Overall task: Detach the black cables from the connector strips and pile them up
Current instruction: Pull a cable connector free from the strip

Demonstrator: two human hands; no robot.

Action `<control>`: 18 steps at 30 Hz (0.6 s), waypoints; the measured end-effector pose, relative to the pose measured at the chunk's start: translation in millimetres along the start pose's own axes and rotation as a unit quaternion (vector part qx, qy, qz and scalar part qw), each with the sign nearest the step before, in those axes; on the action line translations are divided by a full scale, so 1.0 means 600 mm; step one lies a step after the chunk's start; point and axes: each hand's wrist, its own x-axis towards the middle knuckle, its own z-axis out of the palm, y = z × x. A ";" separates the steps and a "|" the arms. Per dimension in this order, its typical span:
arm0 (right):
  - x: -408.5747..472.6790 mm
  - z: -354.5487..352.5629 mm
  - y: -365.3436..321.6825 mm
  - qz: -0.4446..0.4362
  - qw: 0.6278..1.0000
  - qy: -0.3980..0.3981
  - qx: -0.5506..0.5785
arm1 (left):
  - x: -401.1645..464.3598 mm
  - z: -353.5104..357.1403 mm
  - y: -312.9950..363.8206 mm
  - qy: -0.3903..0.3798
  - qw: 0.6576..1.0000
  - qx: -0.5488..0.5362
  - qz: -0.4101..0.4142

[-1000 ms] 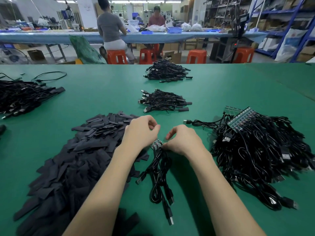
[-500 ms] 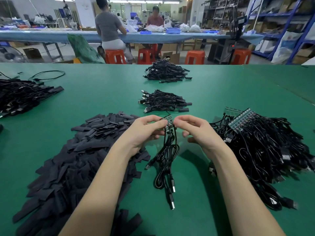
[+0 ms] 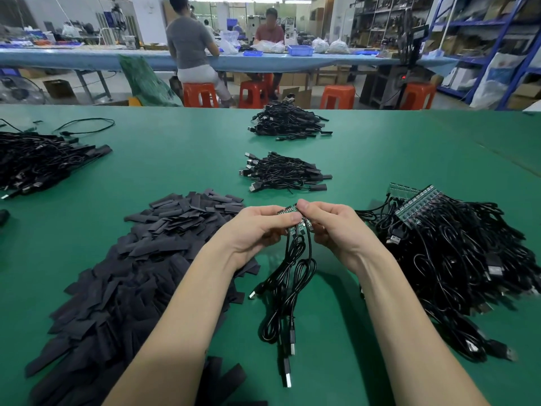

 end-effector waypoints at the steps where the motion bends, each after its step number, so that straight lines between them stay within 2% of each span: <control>1: 0.002 0.000 0.002 0.006 1.000 -0.006 0.017 | 0.000 0.000 0.000 -0.003 1.000 -0.008 -0.002; 13: 0.008 0.006 0.004 0.085 0.988 -0.002 0.128 | 0.003 -0.001 -0.010 -0.014 0.994 -0.096 -0.045; 18: 0.008 0.010 0.009 0.128 0.975 -0.014 0.179 | 0.007 0.003 -0.010 -0.044 0.986 -0.155 -0.039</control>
